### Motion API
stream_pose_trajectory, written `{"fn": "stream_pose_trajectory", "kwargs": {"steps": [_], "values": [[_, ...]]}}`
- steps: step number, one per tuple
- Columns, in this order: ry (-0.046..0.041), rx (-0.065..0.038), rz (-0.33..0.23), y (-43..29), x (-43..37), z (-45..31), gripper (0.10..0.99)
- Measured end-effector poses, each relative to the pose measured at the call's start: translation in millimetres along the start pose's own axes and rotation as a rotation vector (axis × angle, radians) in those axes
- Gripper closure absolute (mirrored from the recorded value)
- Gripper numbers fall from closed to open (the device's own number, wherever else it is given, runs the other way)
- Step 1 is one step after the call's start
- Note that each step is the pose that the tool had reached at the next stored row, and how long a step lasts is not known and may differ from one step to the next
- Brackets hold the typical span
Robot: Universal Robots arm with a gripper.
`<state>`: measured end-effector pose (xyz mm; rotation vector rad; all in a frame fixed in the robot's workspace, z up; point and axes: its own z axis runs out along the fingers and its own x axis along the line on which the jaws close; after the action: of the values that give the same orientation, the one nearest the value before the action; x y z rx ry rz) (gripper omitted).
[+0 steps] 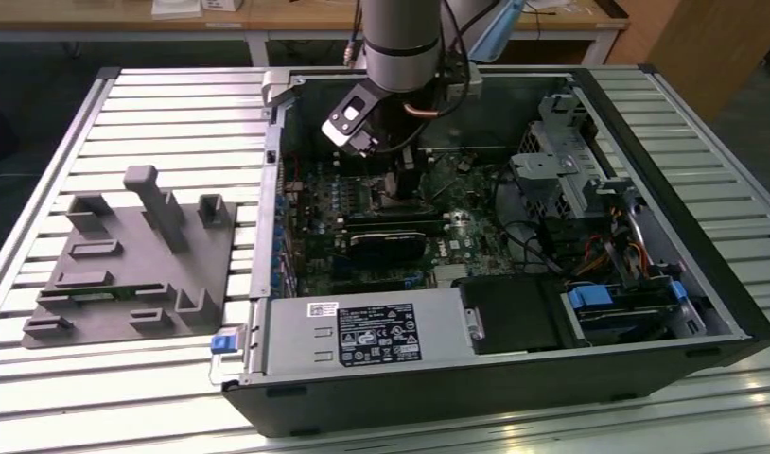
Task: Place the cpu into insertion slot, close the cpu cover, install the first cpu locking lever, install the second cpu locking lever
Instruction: 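Place the cpu into insertion slot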
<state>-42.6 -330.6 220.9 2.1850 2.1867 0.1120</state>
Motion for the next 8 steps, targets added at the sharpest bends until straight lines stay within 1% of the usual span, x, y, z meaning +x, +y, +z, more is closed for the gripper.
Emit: {"fn": "stream_pose_trajectory", "kwargs": {"steps": [6, 8], "values": [[-0.0002, 0.0, 0.001, -0.1, 0.0, 0.7, 0.545], [0.0002, 0.004, 0.001, 0.7, 0.0, 2.0, 0.545]]}}
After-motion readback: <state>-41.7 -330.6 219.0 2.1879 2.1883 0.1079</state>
